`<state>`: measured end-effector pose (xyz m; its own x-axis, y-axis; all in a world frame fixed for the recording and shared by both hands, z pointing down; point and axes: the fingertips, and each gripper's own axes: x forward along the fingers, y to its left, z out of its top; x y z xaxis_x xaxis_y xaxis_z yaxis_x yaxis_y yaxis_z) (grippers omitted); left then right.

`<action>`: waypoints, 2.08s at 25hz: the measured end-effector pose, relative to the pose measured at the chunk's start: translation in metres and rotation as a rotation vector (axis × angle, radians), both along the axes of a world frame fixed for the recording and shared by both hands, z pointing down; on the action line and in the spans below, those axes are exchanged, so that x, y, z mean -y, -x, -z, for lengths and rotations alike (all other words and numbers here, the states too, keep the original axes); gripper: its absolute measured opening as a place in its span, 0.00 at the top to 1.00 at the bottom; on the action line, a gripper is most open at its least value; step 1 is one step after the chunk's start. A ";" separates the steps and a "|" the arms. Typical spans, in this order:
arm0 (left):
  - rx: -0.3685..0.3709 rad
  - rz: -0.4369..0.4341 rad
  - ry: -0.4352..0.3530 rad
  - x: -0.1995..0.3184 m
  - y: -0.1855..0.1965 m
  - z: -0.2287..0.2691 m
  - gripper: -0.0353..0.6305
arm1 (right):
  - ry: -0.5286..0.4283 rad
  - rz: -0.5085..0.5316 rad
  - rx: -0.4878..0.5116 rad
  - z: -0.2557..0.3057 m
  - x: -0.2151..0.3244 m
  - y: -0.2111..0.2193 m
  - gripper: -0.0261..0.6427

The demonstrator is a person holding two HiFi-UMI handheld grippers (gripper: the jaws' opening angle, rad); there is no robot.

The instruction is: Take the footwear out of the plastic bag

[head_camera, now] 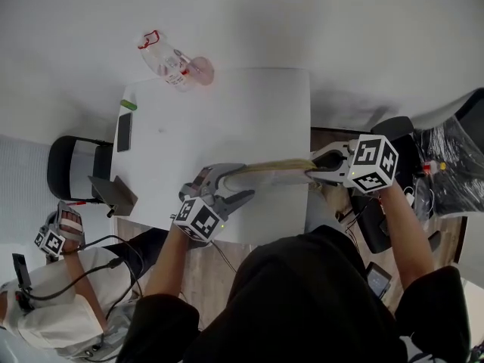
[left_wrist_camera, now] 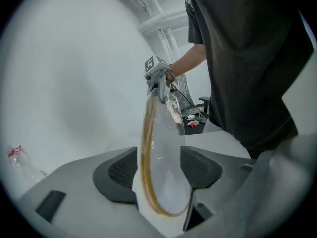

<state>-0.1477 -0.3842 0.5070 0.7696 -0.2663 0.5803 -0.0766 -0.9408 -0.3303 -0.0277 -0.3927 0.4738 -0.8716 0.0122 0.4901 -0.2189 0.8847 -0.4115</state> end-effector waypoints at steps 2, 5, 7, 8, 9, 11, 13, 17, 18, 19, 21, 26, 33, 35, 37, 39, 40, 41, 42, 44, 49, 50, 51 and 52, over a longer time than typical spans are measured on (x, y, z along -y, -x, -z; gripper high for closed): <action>-0.024 0.034 -0.002 0.004 0.003 0.004 0.60 | -0.001 -0.002 0.014 0.003 -0.002 -0.004 0.86; -0.023 0.054 0.037 0.005 0.004 -0.001 0.59 | -0.012 -0.006 0.066 0.013 -0.004 -0.005 0.86; 0.004 0.085 0.100 0.008 0.014 -0.014 0.49 | -0.032 -0.011 0.069 0.016 -0.004 -0.008 0.86; 0.011 0.112 0.135 0.010 0.021 -0.020 0.47 | -0.036 -0.013 0.075 0.018 -0.004 -0.010 0.86; 0.011 0.140 0.169 0.012 0.028 -0.024 0.46 | -0.039 -0.012 0.083 0.020 -0.005 -0.012 0.86; 0.009 0.168 0.218 0.014 0.035 -0.030 0.44 | -0.048 0.001 0.109 0.025 -0.007 -0.014 0.86; 0.031 0.138 0.261 0.009 0.033 -0.033 0.44 | -0.063 0.027 0.141 0.031 -0.011 -0.013 0.86; 0.135 0.037 0.308 -0.009 0.023 -0.042 0.63 | -0.112 0.084 0.158 0.040 -0.020 -0.006 0.86; 0.152 0.027 0.298 -0.010 0.022 -0.044 0.67 | -0.130 0.091 0.151 0.041 -0.021 -0.005 0.86; 0.159 0.024 0.293 -0.011 0.021 -0.045 0.69 | -0.146 0.097 0.142 0.041 -0.021 -0.005 0.86; 0.152 0.021 0.302 -0.015 0.019 -0.045 0.71 | -0.168 0.105 0.129 0.042 -0.022 -0.008 0.86; 0.159 0.043 0.337 -0.012 0.028 -0.045 0.71 | -0.169 0.093 0.129 0.051 -0.017 -0.018 0.86; 0.145 0.054 0.348 -0.020 0.026 -0.049 0.74 | -0.186 0.104 0.106 0.052 -0.025 -0.033 0.86; 0.146 0.063 0.349 -0.021 0.028 -0.052 0.75 | -0.197 0.110 0.100 0.053 -0.027 -0.038 0.86; 0.160 0.078 0.336 -0.020 0.033 -0.055 0.76 | -0.209 0.109 0.093 0.057 -0.027 -0.043 0.86; 0.192 0.094 0.307 -0.018 0.041 -0.059 0.83 | -0.215 0.094 0.094 0.063 -0.024 -0.051 0.86; 0.204 0.103 0.299 -0.018 0.045 -0.062 0.85 | -0.216 0.083 0.098 0.066 -0.023 -0.056 0.86; 0.208 0.113 0.300 -0.018 0.049 -0.064 0.86 | -0.216 0.074 0.101 0.069 -0.023 -0.060 0.86; 0.205 0.124 0.305 -0.018 0.051 -0.065 0.86 | -0.218 0.067 0.104 0.072 -0.023 -0.064 0.86; 0.200 0.137 0.315 -0.017 0.053 -0.066 0.86 | -0.223 0.058 0.104 0.077 -0.023 -0.072 0.86; 0.220 0.140 0.331 -0.015 0.057 -0.071 0.86 | -0.231 0.052 0.082 0.084 -0.021 -0.087 0.86; 0.226 0.144 0.335 -0.014 0.059 -0.073 0.86 | -0.233 0.050 0.081 0.085 -0.021 -0.090 0.86; 0.235 0.151 0.338 -0.013 0.061 -0.076 0.86 | -0.236 0.047 0.078 0.087 -0.020 -0.093 0.86; 0.242 0.159 0.343 -0.012 0.064 -0.079 0.86 | -0.238 0.043 0.075 0.088 -0.020 -0.096 0.86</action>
